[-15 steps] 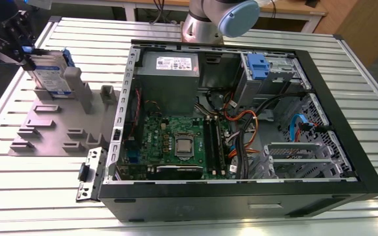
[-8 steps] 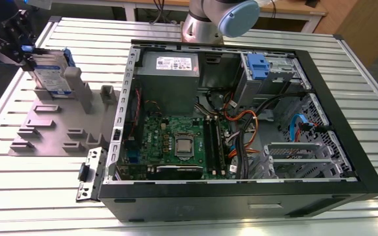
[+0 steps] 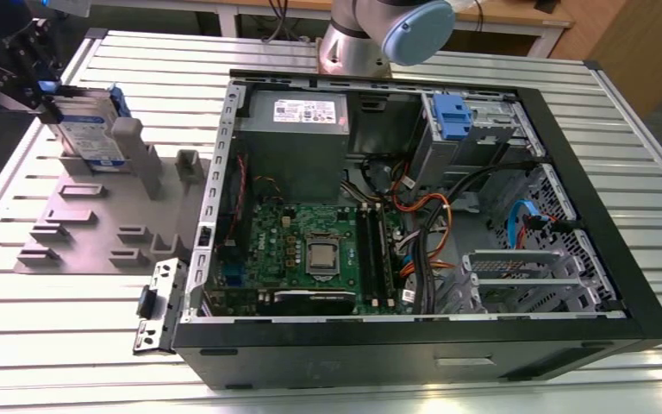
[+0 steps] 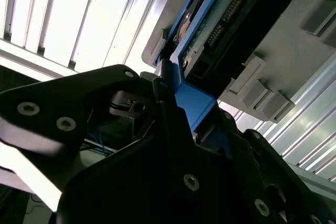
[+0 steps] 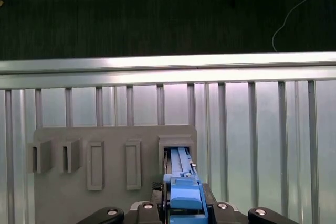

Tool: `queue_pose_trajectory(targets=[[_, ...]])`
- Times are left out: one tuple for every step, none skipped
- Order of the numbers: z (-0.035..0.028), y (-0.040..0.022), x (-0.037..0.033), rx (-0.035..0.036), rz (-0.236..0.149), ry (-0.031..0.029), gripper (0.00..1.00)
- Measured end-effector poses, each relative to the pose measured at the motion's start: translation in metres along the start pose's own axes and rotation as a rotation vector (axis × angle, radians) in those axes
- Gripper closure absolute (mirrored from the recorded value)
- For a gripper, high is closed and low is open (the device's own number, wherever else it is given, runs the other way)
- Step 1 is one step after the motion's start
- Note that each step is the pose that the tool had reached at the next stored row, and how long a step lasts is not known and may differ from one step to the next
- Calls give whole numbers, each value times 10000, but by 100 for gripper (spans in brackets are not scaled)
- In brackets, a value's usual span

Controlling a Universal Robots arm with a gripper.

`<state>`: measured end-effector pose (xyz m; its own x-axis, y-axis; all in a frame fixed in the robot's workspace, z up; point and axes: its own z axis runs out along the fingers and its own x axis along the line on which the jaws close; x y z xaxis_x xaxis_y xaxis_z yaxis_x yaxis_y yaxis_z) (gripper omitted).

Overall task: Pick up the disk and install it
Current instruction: 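Pick up the disk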

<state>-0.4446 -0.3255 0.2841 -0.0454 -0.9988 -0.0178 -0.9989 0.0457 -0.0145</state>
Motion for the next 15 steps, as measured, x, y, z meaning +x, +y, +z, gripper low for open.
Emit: queue_pose_trajectory(targets=[[0, 0, 0, 0, 6, -1, 63], [0, 0, 0, 1, 13, -1, 63], [0, 0, 0, 1, 19, 0, 63], [0, 0, 0, 0, 26, 1, 63], [0, 0, 0, 1, 32, 1, 63], [0, 0, 0, 1, 33, 0, 63], [0, 0, 0, 2, 35, 10, 63], [0, 0, 0, 3, 34, 20, 63], [0, 0, 0, 3, 34, 31, 63], [-2, 0, 0, 3, 33, 41, 63], [-5, 0, 0, 3, 33, 53, 63], [-10, 0, 0, 3, 33, 62, 63], [-16, 0, 0, 4, 32, 66, 63], [-24, 0, 0, 4, 33, 70, 63], [-31, 0, -1, 4, 33, 76, 63]])
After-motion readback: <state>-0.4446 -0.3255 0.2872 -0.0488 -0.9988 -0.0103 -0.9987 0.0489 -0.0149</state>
